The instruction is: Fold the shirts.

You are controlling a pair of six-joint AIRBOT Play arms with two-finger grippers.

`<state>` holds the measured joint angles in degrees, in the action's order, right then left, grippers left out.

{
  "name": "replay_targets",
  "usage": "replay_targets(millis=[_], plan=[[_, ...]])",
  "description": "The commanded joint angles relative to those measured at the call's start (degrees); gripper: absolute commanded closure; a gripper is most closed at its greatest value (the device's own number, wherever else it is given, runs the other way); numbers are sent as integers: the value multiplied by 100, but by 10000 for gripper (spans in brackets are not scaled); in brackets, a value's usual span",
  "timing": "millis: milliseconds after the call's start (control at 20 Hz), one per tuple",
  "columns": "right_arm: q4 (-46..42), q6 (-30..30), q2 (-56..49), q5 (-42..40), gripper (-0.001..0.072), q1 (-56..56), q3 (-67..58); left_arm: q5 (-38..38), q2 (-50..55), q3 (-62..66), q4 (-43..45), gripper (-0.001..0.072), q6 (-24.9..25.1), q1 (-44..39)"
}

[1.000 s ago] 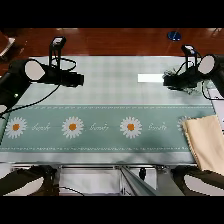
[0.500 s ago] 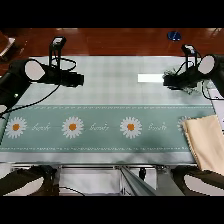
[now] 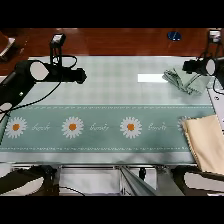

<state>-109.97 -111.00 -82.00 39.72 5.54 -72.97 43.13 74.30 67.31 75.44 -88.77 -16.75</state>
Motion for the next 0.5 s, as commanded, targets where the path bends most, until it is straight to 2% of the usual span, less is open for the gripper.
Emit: replay_targets(millis=[0,200,350,450], plan=[[315,-579,-710,-363,306,949,-367,-179,210,0,4,199,-2,7],[1567,48,-1633,-234,306,1554,-916,-179,365,0,2,199,-4,7],[2138,664,-2260,323,306,1572,-1340,-179,463,0,2,199,-4,7],[2896,1193,-2535,726,310,1572,-1475,-170,511,0,0,199,-4,-2]])
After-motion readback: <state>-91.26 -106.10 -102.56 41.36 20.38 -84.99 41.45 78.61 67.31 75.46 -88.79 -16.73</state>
